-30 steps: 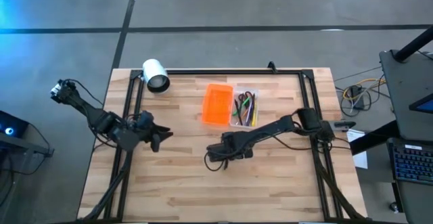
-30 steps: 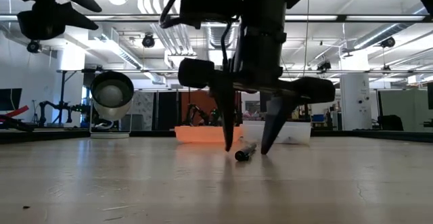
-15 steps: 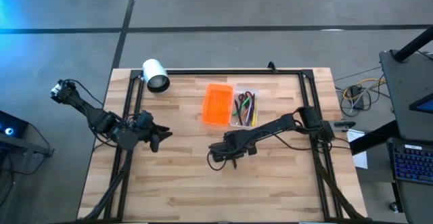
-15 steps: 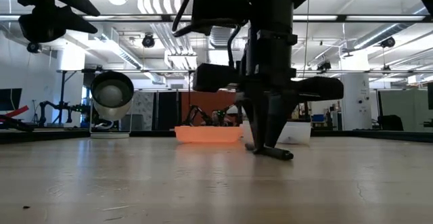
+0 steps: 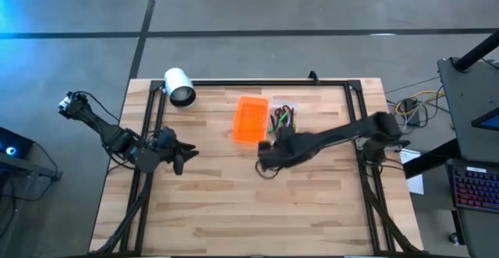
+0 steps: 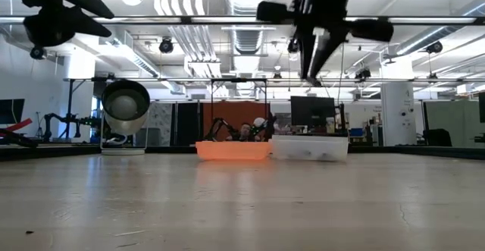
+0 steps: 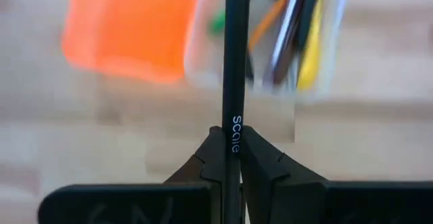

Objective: Pick & place school supplies into a supply box
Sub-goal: Put the black pen into the orange supply box, then close the orange supply box

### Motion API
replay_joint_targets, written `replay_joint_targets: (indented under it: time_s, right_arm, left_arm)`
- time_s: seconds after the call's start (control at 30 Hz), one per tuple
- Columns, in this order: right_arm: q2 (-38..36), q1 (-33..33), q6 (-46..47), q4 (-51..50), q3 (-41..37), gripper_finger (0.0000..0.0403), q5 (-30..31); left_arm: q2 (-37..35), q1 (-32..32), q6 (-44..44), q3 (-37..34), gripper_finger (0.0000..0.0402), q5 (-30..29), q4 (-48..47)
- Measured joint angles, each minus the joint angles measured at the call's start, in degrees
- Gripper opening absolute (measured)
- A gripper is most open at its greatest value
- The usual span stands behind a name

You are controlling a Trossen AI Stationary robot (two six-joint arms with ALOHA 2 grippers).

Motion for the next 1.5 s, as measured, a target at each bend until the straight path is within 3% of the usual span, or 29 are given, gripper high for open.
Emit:
replay_joint_targets:
  time_s: [0.1, 0.3, 0.5, 0.73, 1.0, 1.13, 1.27, 1.5]
  right_arm:
    - [-4.06, -3.87, -4.07, -0.63, -1.41, 0.0014, 2.26]
    - [-4.64, -14.12, -16.01, 0.84, -3.96, 0.0018, 1.2]
    - [-2.62, -21.29, -26.28, 7.31, -6.56, 0.0043, -4.22]
    - [-0.59, -23.73, -27.46, 10.79, -9.47, 0.0075, -6.64]
    - [-1.7, -23.34, -28.84, 10.57, -10.17, 0.0163, -7.44]
    - [-4.18, -22.15, -31.45, 10.45, -10.17, 0.019, -7.44]
    - [-7.83, -20.64, -32.48, 10.28, -10.37, 0.0187, -7.44]
    - [-12.14, -20.64, -32.24, 10.75, -14.6, 0.0113, -6.36]
  left_arm:
    - [0.0, 0.0, 0.04, 0.0, 0.0135, -1.47, 0.16]
    - [0.05, 0.0, -1.05, 0.0, 0.0135, -1.76, 0.24]
    - [0.31, 0.0, -4.84, 0.0, 0.0135, -1.76, 0.23]
    - [1.59, 0.0, -7.01, 0.0, 0.0135, -1.76, 0.23]
    - [4.05, 1.83, -10.75, 0.0, 0.0135, -1.03, 1.24]
    - [5.79, 6.41, -8.63, 0.0, 0.0135, 3.61, 7.72]
    - [8.35, 14.36, -3.87, 0.0, 0.0135, 10.56, 15.7]
    - [14.09, 29.73, -2.68, 0.05, 0.0135, 20.64, 18.2]
